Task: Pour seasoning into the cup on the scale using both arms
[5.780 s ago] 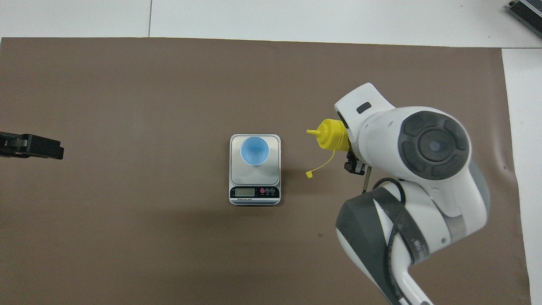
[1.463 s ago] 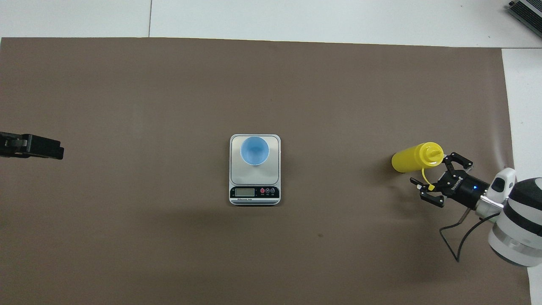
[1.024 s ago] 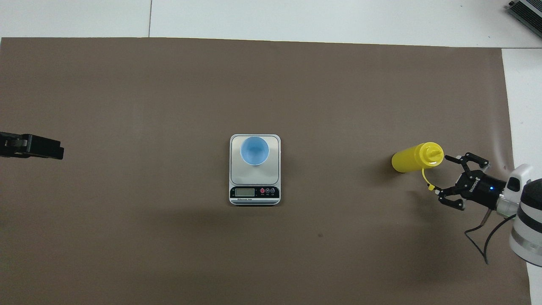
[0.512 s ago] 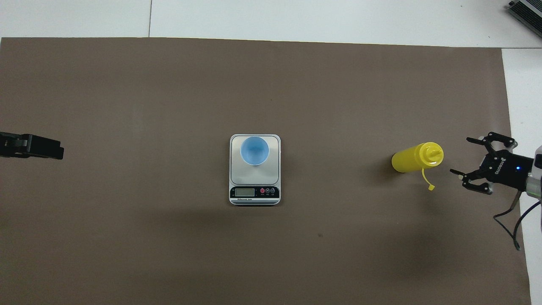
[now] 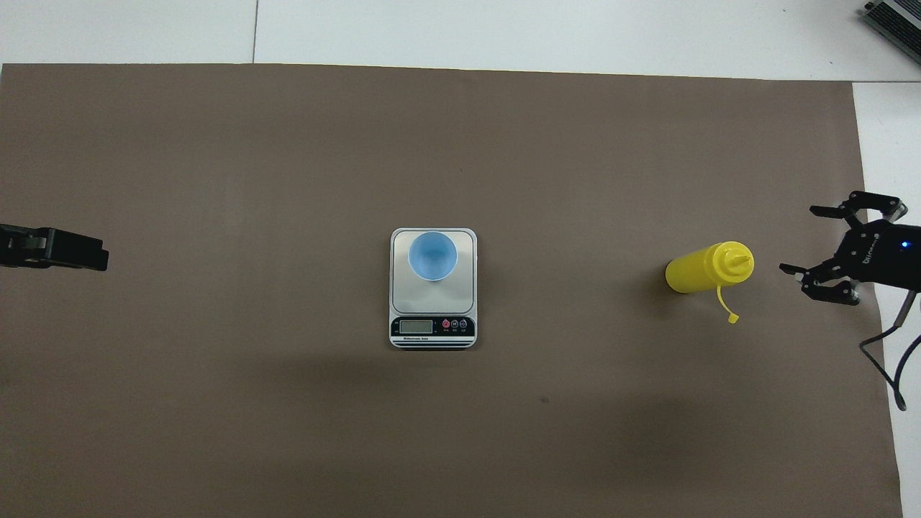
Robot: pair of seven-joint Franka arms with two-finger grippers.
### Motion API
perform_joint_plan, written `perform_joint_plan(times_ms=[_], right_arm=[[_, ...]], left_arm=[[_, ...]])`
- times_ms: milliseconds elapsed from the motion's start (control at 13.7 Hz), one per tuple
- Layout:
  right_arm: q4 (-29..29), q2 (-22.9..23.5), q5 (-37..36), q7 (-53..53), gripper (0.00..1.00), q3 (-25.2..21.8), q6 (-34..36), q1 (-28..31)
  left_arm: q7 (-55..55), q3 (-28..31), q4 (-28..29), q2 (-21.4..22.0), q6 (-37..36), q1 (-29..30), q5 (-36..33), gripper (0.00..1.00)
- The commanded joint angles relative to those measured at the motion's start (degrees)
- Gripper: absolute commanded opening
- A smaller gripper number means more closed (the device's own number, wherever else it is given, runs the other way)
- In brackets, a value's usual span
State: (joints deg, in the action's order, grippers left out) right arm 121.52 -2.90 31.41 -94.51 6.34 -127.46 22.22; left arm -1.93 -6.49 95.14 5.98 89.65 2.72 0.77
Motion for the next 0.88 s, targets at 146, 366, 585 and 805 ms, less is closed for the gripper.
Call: perform_joint_plan(times_ms=[146, 366, 585, 805], right_arm=[[-6.1, -1.41, -11.53, 22.57, 1.0, 0.34, 7.65, -5.25], [-8.75, -1.49, -16.81, 35.58, 1.0, 0.34, 10.03, -8.32], [-11.12, -1.49, -18.74, 46.57, 1.0, 0.34, 12.67, -10.88], [-14.54, -0.88, -23.4, 64.73, 1.0, 0.51, 17.23, -13.6]], left_arm=[[-0.62, -0.27, 0.93, 1.14, -0.44, 0.71, 0.29, 1.0], [-0.62, -0.27, 0.93, 1.14, -0.44, 0.71, 0.29, 1.0], [-0.62, -0.27, 0.93, 1.14, -0.44, 0.71, 0.29, 1.0], [-0.62, -0.27, 0.93, 1.14, -0.44, 0.71, 0.29, 1.0]])
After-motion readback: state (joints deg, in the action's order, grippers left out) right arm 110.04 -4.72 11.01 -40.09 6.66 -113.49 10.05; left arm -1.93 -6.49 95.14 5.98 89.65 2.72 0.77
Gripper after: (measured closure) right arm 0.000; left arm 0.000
